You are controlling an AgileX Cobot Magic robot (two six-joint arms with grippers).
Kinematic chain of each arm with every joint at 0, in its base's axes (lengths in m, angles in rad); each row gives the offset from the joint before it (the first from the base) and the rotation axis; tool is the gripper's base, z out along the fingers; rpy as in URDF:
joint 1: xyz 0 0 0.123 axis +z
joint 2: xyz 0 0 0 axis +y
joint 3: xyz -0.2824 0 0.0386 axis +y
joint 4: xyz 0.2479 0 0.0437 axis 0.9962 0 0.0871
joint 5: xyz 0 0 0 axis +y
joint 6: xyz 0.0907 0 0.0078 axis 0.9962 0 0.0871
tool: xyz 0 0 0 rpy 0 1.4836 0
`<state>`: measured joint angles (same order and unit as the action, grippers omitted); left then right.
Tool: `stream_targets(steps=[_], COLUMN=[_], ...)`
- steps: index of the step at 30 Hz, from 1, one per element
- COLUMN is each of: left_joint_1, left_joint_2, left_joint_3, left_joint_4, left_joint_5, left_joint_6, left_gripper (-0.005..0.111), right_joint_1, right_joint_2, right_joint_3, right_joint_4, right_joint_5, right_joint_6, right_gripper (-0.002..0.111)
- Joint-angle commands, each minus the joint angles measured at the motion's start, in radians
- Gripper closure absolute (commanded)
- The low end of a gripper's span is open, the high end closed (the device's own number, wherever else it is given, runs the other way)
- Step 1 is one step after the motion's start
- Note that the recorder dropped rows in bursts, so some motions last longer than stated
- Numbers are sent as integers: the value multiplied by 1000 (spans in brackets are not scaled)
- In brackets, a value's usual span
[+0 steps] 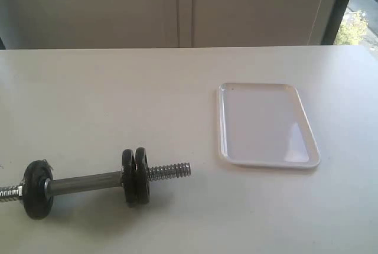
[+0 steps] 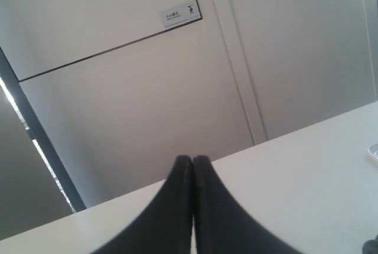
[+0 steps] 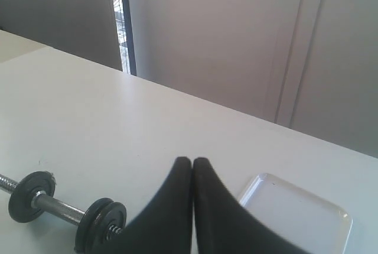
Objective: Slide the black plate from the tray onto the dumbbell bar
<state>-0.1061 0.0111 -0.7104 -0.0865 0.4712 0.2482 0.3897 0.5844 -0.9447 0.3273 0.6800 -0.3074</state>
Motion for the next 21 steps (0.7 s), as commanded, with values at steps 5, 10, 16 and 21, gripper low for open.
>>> stream_targets(steps=[5,10,16,21], left_joint_1=[3,3,3,3], left_joint_2=[-11,-11,-11,-11], left_joint_3=[71,213,384,482], left_joint_4=[-10,-10,-10,-8], left_joint_5=[-13,-88,-146,-195], left_joint_6=[-8,-30,-123,-141], left_gripper=[107,107,107,107], right_joint_1=[-5,-5,-5,-5], right_joint_2=[-5,-5,-5,-5], right_joint_3=[3,3,3,3], right_joint_4=[-7,-7,-7,-7], right_joint_5=[0,0,0,0], right_joint_6=[-6,-6,-6,-6], right_gripper=[108,108,108,108])
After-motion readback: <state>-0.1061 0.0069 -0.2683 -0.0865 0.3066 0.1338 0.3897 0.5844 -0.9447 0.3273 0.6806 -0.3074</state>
